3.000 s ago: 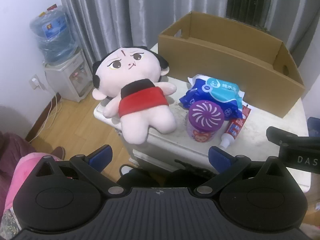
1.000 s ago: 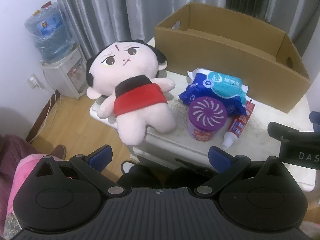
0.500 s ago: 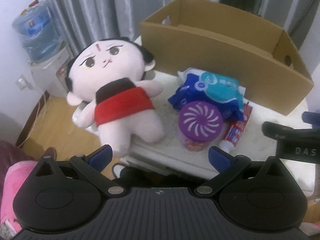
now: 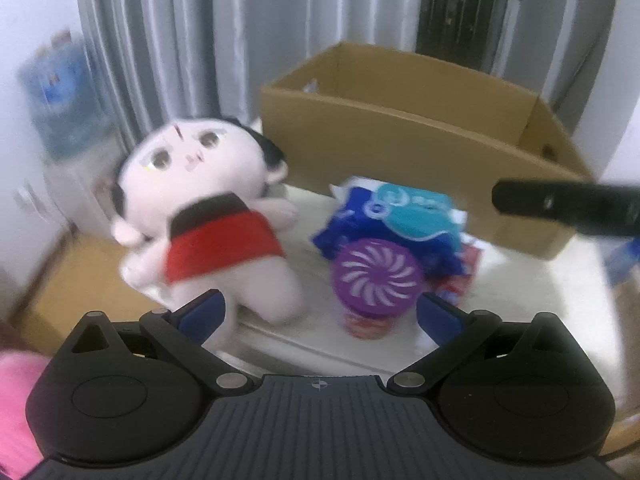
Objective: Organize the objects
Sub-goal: 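Move the right gripper to the purple-lidded jar and close on it, then lift the purple-lidded jar with the right gripper toward the cardboard box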
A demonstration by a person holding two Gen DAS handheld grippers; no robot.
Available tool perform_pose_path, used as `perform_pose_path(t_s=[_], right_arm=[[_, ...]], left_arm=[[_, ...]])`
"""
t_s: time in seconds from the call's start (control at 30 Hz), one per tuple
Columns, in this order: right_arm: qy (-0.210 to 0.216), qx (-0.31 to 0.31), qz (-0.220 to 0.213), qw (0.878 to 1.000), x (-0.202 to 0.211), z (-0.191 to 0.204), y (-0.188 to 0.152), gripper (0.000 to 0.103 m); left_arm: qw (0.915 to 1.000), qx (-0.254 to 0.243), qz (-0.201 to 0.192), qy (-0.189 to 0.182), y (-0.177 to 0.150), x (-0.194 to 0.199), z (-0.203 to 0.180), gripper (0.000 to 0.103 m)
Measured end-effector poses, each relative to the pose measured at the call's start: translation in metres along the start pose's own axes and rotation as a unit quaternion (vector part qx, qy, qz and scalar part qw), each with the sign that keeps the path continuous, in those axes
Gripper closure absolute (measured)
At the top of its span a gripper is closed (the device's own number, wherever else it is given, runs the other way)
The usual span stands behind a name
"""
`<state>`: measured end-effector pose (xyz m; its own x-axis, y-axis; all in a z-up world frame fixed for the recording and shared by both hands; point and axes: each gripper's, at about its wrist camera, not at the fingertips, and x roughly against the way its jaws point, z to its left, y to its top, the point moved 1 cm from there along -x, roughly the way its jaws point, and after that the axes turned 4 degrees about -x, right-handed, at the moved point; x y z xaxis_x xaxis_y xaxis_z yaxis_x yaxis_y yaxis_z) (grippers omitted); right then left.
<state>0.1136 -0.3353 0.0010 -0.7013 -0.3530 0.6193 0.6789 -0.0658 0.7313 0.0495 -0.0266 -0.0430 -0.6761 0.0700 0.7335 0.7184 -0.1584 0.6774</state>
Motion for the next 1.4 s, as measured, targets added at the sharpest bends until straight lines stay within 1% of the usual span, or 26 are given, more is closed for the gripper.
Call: perform_pose_path(t_s=[0.03, 0.07, 0.1, 0.17, 0.27, 0.37, 0.4, 0.43, 0.5, 0.53, 0.57, 0.63, 0.8, 0.97, 1.0, 1.03, 1.07, 1.13, 1.2, 1.4], right_arm=[[0.012, -0.004, 0.006, 1.000, -0.002, 0.001, 0.001, 0.000], [0.025, -0.010, 0.012, 1.000, -0.004, 0.003, 0.001, 0.000], [0.037, -0.016, 0.018, 0.999, -0.006, 0.004, 0.001, 0.000], [0.061, -0.023, 0.028, 0.998, -0.009, 0.009, -0.001, 0.000], [0.079, -0.031, 0.045, 0.995, -0.019, 0.015, -0.004, 0.002], [0.091, -0.045, 0.066, 0.993, -0.030, 0.018, -0.005, 0.010], [0.094, -0.050, 0.074, 0.992, -0.034, 0.018, -0.006, 0.015], [0.096, -0.055, 0.083, 0.990, -0.038, 0.018, -0.007, 0.021], [0.102, -0.069, 0.102, 0.987, -0.045, 0.017, -0.010, 0.026], [0.104, -0.073, 0.109, 0.986, -0.047, 0.017, -0.012, 0.028], [0.104, -0.077, 0.115, 0.985, -0.050, 0.016, -0.015, 0.029], [0.102, -0.085, 0.124, 0.983, -0.057, 0.015, -0.017, 0.034], [0.101, -0.107, 0.142, 0.979, -0.072, 0.009, -0.020, 0.039], [0.104, -0.122, 0.158, 0.974, -0.081, 0.005, -0.024, 0.047], [0.104, -0.125, 0.162, 0.973, -0.083, 0.004, -0.025, 0.050], [0.105, -0.128, 0.165, 0.972, -0.084, 0.003, -0.026, 0.054], [0.104, -0.131, 0.168, 0.971, -0.085, 0.002, -0.027, 0.056], [0.103, -0.131, 0.169, 0.972, -0.087, 0.002, -0.029, 0.059], [0.104, -0.133, 0.169, 0.971, -0.088, 0.001, -0.029, 0.061], [0.102, -0.120, 0.160, 0.974, -0.082, 0.005, -0.027, 0.062]], left_arm=[[0.9999, -0.011, -0.007, 0.007, -0.002, -0.001, -0.002, 0.002], [0.9997, -0.019, -0.013, 0.005, -0.004, -0.002, -0.003, 0.006], [0.9995, -0.025, -0.017, -0.004, -0.005, -0.003, -0.005, 0.007], [0.9992, -0.033, -0.019, -0.009, -0.008, -0.006, -0.007, 0.007], [0.9975, -0.065, -0.029, -0.004, -0.010, -0.011, -0.016, 0.007], [0.9956, -0.090, -0.026, 0.003, -0.011, -0.020, -0.025, 0.007], [0.9954, -0.093, -0.023, 0.003, -0.011, -0.024, -0.026, 0.008], [0.9952, -0.095, -0.021, -0.001, -0.011, -0.027, -0.027, 0.009], [0.9952, -0.096, -0.016, -0.012, -0.011, -0.032, -0.027, 0.014], [0.9950, -0.098, -0.014, -0.017, -0.012, -0.034, -0.028, 0.019], [0.9947, -0.100, -0.012, -0.021, -0.012, -0.036, -0.029, 0.022], [0.9942, -0.104, -0.006, -0.027, -0.012, -0.042, -0.031, 0.024], [0.9931, -0.110, 0.014, -0.038, -0.012, -0.057, -0.033, 0.032], [0.9930, -0.105, 0.021, -0.050, -0.012, -0.064, -0.032, 0.038], [0.9930, -0.105, 0.021, -0.050, -0.013, -0.065, -0.033, 0.039], [0.9929, -0.106, 0.022, -0.050, -0.013, -0.066, -0.033, 0.041], [0.9928, -0.106, 0.022, -0.049, -0.014, -0.067, -0.034, 0.042], [0.9930, -0.108, 0.018, -0.044, -0.016, -0.068, -0.035, 0.042], [0.9934, -0.105, 0.017, -0.043, -0.017, -0.068, -0.035, 0.043], [0.9941, -0.102, 0.007, -0.036, -0.018, -0.065, -0.037, 0.044]])
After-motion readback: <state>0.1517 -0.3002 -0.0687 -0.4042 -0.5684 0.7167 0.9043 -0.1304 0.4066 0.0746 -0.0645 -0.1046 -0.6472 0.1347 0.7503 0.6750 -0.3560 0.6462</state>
